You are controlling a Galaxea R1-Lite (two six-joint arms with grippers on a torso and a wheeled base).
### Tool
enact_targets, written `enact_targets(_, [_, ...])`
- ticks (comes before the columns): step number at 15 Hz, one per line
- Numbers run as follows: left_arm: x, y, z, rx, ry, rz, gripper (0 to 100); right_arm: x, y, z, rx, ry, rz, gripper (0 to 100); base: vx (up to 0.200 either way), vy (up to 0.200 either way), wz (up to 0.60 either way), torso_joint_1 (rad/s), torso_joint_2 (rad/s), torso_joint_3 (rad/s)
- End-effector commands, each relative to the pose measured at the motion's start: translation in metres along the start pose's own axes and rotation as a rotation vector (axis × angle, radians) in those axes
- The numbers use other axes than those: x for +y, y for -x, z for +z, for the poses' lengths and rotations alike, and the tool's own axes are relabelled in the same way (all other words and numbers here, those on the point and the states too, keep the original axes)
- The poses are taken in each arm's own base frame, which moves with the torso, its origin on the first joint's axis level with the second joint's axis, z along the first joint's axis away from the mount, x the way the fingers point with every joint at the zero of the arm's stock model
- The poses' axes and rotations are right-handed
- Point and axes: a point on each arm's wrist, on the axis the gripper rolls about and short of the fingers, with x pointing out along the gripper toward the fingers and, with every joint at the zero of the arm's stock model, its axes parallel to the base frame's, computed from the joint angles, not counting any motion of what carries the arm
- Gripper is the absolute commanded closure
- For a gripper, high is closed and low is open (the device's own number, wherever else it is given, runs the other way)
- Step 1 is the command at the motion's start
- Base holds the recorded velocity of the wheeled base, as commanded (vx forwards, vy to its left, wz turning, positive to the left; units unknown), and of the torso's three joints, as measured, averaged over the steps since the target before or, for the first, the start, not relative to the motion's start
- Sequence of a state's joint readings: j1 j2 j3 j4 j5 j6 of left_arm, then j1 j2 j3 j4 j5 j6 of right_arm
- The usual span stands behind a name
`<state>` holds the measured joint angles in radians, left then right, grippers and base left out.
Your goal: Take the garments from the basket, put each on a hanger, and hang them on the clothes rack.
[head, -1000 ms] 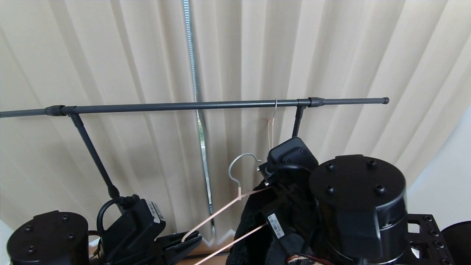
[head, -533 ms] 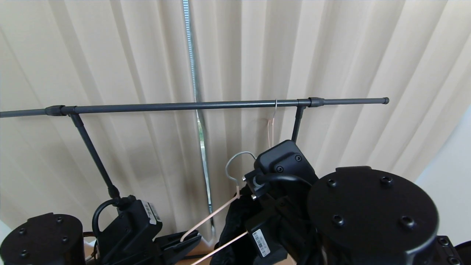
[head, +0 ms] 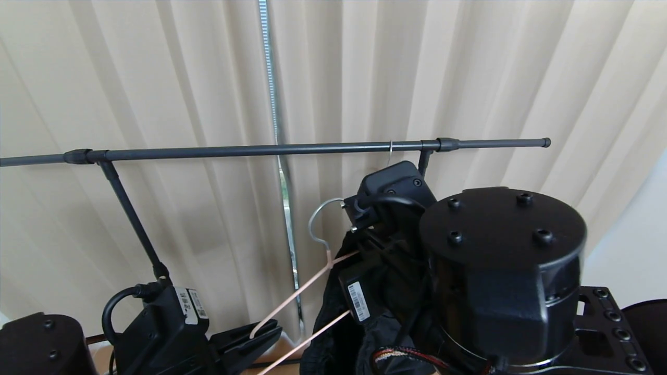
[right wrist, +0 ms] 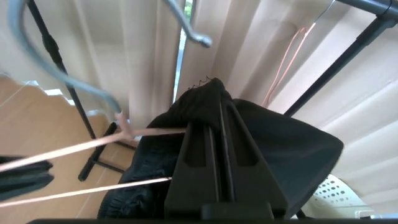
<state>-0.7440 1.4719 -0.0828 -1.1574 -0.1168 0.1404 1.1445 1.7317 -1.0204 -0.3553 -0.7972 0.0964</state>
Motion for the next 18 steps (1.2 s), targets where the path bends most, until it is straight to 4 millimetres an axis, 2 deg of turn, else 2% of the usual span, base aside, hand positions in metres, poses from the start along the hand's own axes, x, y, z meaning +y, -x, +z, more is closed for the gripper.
enact_targets(1, [-0.001,0.001,-0.001,0.004,-0.002,-0.003,100,0.003,-0.005,-0.001,0.004,0.003,-0.005,100,0.000,0.000,0.00,0.000,0.00,0.000])
enact_targets(2, [-0.001,0.001,-0.001,0.003,-0.002,-0.003,100,0.003,-0.005,-0.001,0.006,0.006,-0.005,100,0.000,0.000,0.00,0.000,0.00,0.000])
enact_targets(3, [-0.001,0.001,-0.001,0.002,-0.004,-0.005,100,0.003,-0.005,-0.002,0.006,0.004,-0.007,0,0.000,0.000,0.00,0.000,0.00,0.000])
enact_targets(8, [-0.004,0.003,0.000,-0.019,-0.010,-0.018,100,-0.011,-0.001,0.003,-0.003,-0.013,-0.026,0,0.000,0.000,0.00,0.000,0.00,0.000])
enact_targets(13, [-0.004,0.003,0.001,-0.024,-0.009,-0.019,100,-0.010,-0.001,0.002,0.003,-0.006,-0.025,0,0.000,0.000,0.00,0.000,0.00,0.000])
enact_targets(18, [-0.003,0.002,0.003,-0.040,-0.008,-0.011,100,-0.012,0.003,-0.007,0.023,0.019,-0.019,0,0.000,0.000,0.00,0.000,0.00,0.000])
